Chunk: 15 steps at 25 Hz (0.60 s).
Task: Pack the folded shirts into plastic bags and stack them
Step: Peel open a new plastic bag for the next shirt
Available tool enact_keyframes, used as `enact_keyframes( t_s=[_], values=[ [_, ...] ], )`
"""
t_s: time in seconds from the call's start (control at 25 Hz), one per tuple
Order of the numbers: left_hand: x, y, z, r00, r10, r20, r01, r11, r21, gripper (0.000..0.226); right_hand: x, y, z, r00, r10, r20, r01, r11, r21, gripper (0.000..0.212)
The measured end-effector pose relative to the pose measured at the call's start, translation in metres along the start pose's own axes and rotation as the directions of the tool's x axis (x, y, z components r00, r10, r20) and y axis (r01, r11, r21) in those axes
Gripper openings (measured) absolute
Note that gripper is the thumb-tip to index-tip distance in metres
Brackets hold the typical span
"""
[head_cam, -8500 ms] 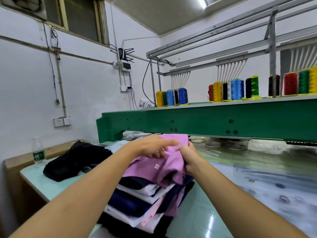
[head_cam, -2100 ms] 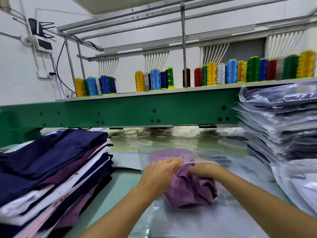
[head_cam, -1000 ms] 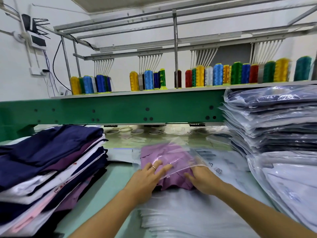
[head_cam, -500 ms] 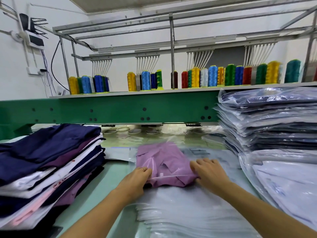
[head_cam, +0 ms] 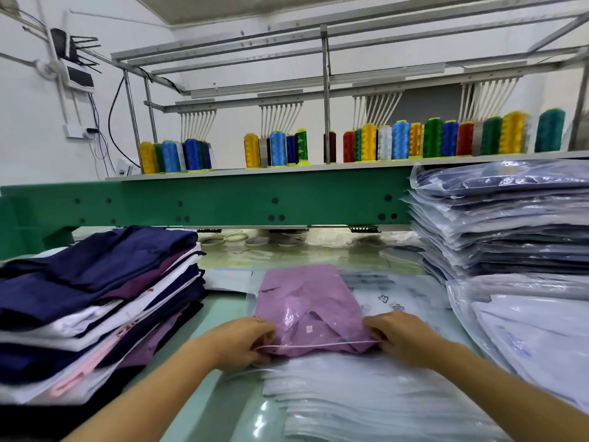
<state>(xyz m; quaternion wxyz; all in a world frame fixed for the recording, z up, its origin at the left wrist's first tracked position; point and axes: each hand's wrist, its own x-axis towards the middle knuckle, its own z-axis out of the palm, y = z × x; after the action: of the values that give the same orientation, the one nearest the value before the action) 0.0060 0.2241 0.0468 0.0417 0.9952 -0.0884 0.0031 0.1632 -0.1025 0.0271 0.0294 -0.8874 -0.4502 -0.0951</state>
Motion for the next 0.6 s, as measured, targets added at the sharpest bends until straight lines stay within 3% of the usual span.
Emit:
enact_keyframes(
  t_s=[0.16,0.36,0.48,0.6],
  values=[
    [-0.017,0.003,0.001,0.998,-0.053,0.017,0.054,0.997,-0.062,0.015,-0.017,-0.013,-0.013,0.991,-0.063,0.12,0.034,0.973,0.23,0.031],
    [-0.033,0.009,-0.008,0.968,-0.156,0.195,0.181,0.977,-0.115,0.02,-0.03,-0.02,-0.021,0.951,-0.062,0.303,-0.079,0.899,0.431,0.025],
    [-0.028,0.014,-0.014,0.947,-0.248,0.206,0.269,0.959,-0.084,0.037,-0.031,-0.02,-0.024,0.942,-0.023,0.335,-0.19,0.786,0.588,0.025],
    [-0.011,0.021,-0.013,0.928,-0.345,0.143,0.337,0.938,0.077,0.028,-0.015,-0.013,-0.021,0.94,0.135,0.313,-0.301,0.759,0.577,0.031]
  ],
)
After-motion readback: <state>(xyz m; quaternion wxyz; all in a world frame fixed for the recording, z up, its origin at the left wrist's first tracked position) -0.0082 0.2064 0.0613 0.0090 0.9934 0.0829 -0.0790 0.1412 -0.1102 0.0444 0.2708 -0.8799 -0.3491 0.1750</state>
